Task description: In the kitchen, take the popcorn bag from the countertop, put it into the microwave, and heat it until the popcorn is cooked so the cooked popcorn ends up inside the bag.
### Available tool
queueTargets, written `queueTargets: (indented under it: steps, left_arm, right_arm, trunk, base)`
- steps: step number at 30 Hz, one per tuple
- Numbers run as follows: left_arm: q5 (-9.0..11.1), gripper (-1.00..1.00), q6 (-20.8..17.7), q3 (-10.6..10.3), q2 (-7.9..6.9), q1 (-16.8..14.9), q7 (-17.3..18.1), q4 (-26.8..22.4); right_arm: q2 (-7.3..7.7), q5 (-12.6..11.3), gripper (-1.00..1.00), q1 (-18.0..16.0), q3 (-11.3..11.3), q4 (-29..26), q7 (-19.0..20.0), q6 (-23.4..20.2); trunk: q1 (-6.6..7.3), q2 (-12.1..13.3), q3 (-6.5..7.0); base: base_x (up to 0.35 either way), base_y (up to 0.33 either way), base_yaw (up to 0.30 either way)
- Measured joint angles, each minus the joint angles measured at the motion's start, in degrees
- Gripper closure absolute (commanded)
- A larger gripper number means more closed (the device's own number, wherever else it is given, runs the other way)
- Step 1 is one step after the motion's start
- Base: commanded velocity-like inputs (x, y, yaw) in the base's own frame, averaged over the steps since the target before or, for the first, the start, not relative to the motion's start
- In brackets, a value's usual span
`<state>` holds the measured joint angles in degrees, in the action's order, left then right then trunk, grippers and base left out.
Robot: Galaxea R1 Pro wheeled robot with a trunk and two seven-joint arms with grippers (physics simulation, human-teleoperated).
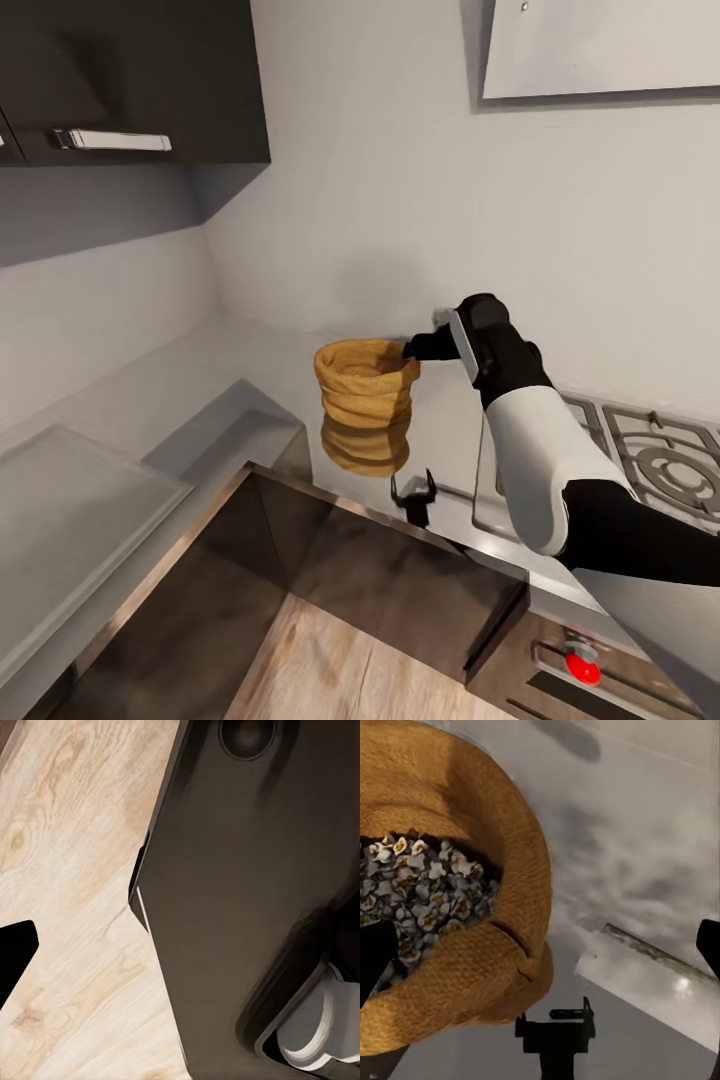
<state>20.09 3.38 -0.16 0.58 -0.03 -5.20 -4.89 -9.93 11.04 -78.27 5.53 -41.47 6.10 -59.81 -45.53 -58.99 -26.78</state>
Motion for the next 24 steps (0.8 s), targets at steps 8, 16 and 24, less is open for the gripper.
queueTargets:
  steps: [8, 16, 24]
  left_arm:
    - [-0.1, -1.0, 0.0, -0.1, 0.02, 0.0, 0.0, 0.0]
    - [0.0, -1.0, 0.0, 0.4, 0.02, 0.0, 0.0, 0.0]
    - [0.1, -1.0, 0.0, 0.5, 0.02, 0.0, 0.0, 0.0]
  right_arm:
    - [0.0, -0.1, -1.0, 0.0, 0.0, -0.9, 0.0, 0.0]
    - [0.0, 0.4, -1.0, 0.0, -0.5, -1.0, -0.3, 0.0]
    - [0.0, 0.5, -1.0, 0.0, -0.5, -0.9, -2.2, 0.0]
  trunk:
    - [0.01, 0.0, 0.0]
    - [-0.02, 0.0, 0.0]
    - [-0.02, 0.0, 0.0]
  base:
    - [0.311, 0.0, 0.0]
    - [0.075, 0.0, 0.0]
    - [0.001, 0.0, 0.19]
